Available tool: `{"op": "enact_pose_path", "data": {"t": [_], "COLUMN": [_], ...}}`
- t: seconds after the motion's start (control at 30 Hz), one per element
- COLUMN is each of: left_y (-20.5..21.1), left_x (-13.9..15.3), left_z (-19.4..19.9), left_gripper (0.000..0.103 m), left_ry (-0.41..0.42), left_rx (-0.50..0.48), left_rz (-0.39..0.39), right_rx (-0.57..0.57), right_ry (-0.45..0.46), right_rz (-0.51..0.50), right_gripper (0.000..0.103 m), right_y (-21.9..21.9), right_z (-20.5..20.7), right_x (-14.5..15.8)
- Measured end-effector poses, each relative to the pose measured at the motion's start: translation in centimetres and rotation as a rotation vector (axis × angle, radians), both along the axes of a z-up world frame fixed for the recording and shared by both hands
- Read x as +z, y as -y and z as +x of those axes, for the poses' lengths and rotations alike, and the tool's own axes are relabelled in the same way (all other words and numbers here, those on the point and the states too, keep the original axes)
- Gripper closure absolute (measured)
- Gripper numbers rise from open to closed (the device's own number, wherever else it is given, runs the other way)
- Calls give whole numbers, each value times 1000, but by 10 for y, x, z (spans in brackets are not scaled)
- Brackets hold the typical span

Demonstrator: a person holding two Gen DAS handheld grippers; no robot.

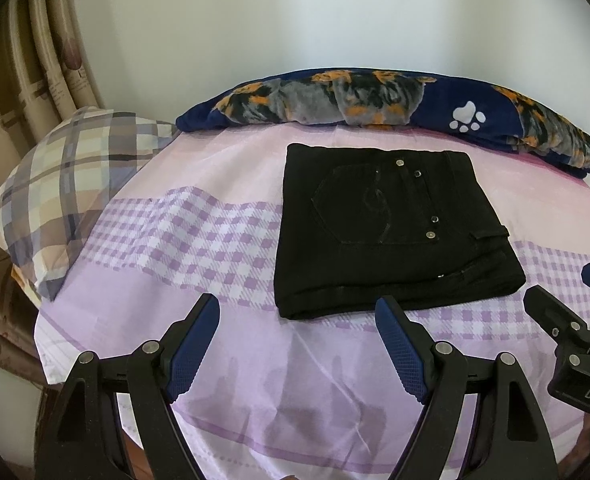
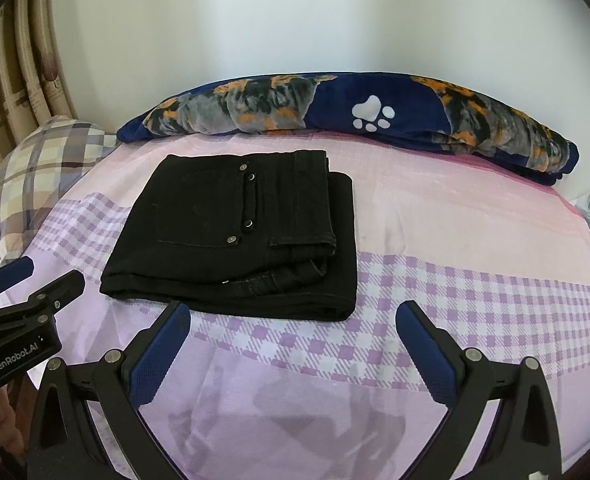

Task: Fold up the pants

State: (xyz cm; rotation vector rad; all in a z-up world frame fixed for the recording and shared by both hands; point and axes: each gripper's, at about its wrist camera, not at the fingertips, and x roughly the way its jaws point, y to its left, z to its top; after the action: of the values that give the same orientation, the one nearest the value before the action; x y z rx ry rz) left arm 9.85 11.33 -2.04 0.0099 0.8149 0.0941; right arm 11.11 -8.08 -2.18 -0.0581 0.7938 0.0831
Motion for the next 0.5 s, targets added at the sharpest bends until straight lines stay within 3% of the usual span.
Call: {"op": "enact_pose_path", "data": {"t": [0.5], "left_y": [3], "left_x": [-1], "left_z": [1], "left_gripper": [23], "left_ry": [-3], "left_rx": [-7], "left_rz": [8], "right_rx": [-4], "right_ry": [-10], "right_rz": [-5], "right_gripper": [2], "right_y": [-1], "right_z": [1], "right_x": [-3]}}
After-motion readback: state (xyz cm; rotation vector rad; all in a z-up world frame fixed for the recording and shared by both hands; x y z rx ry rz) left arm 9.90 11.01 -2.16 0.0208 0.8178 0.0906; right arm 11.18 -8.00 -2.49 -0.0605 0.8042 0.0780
